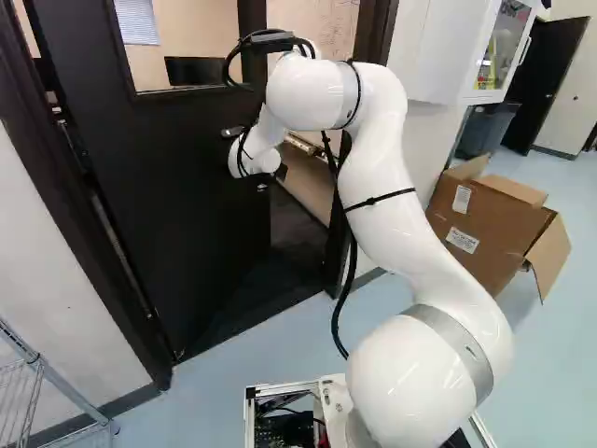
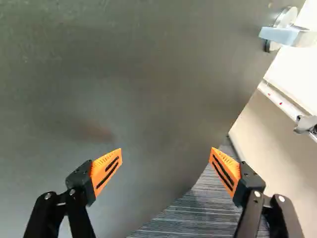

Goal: Open the door and move inside

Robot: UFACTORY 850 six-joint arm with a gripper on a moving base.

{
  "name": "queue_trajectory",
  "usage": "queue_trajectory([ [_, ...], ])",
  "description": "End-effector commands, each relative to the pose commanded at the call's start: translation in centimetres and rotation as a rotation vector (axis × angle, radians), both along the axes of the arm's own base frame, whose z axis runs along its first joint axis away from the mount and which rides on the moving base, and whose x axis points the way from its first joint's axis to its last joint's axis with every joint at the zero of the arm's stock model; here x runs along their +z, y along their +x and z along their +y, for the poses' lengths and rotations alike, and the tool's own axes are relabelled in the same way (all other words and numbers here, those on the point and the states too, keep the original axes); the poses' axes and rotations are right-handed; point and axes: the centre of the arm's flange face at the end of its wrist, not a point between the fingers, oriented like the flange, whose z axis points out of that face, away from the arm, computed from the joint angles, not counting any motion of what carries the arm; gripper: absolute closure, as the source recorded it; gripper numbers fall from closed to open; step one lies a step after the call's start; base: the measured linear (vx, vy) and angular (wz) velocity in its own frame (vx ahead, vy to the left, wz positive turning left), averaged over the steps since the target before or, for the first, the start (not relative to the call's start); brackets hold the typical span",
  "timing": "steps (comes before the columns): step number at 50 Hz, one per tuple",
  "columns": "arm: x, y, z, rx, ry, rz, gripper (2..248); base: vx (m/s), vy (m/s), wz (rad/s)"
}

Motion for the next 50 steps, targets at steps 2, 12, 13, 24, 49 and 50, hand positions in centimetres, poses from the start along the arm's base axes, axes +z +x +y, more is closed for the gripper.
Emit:
queue_trajectory([
  [2,0.0,0.0,0.0,0.001,0.000,0.000,3,0.000,0.000,0.000],
  [12,0.0,0.0,0.7,0.009,0.001,-0.002,3,0.000,0.000,0.000],
  [13,0.0,0.0,0.8,0.010,0.001,-0.002,3,0.000,0.000,0.000],
  [24,0.0,-0.5,1.4,0.020,0.000,0.000,3,0.000,0.000,0.000],
  [49,0.9,-5.0,-0.1,0.023,-0.015,0.041,3,0.000,0.000,0.000],
  [50,0.9,-5.2,-0.1,0.023,-0.016,0.043,3,0.000,0.000,0.000],
])
